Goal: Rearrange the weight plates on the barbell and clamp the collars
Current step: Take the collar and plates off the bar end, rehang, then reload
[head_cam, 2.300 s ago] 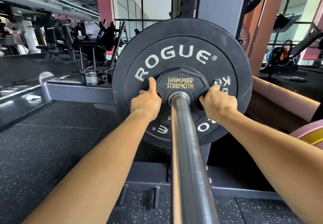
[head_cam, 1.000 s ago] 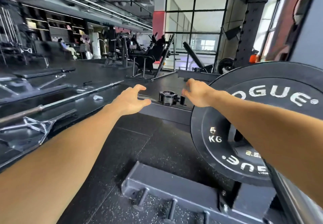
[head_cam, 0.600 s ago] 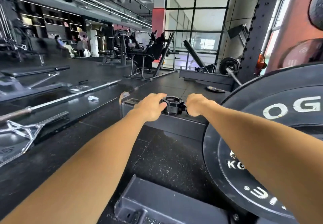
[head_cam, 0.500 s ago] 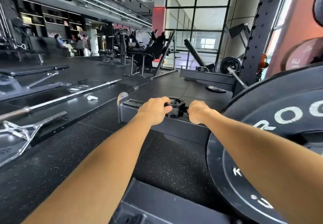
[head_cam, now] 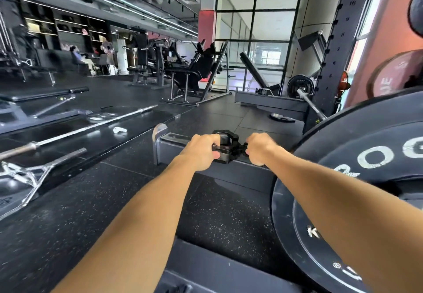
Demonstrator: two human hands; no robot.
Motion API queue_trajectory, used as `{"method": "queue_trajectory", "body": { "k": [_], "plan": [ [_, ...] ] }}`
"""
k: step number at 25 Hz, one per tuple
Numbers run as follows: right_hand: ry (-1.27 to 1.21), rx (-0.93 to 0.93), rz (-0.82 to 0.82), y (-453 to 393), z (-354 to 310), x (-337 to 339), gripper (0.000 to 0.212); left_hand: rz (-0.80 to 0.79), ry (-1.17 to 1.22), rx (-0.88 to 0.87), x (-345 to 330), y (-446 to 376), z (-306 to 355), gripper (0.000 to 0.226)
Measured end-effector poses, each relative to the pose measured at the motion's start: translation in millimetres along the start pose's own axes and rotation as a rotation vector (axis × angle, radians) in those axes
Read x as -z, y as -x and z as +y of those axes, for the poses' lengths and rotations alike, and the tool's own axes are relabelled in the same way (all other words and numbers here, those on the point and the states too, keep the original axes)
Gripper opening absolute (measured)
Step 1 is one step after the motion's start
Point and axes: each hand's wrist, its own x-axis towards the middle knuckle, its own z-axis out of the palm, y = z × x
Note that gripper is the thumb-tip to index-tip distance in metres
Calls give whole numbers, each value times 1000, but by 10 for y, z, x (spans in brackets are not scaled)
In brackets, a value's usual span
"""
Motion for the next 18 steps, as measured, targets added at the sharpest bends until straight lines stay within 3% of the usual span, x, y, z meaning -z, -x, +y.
{"method": "queue_trajectory", "body": {
  "k": [7, 14, 16, 18],
  "plan": [
    [-86, 130, 33, 436, -120, 155, 30, -39, 41, -111, 313, 542, -274, 18],
    [-202, 236, 81, 1044, -50, 521, 27, -23, 56, -84, 749, 1038, -102, 17],
    [-312, 230, 89, 1231, 4, 587, 26, -24, 119, -63, 853, 1199, 17, 14],
    [-634, 198, 68, 1490, 80, 643, 30, -50, 260, -48, 935, 1443, 179, 13]
  ]
}}
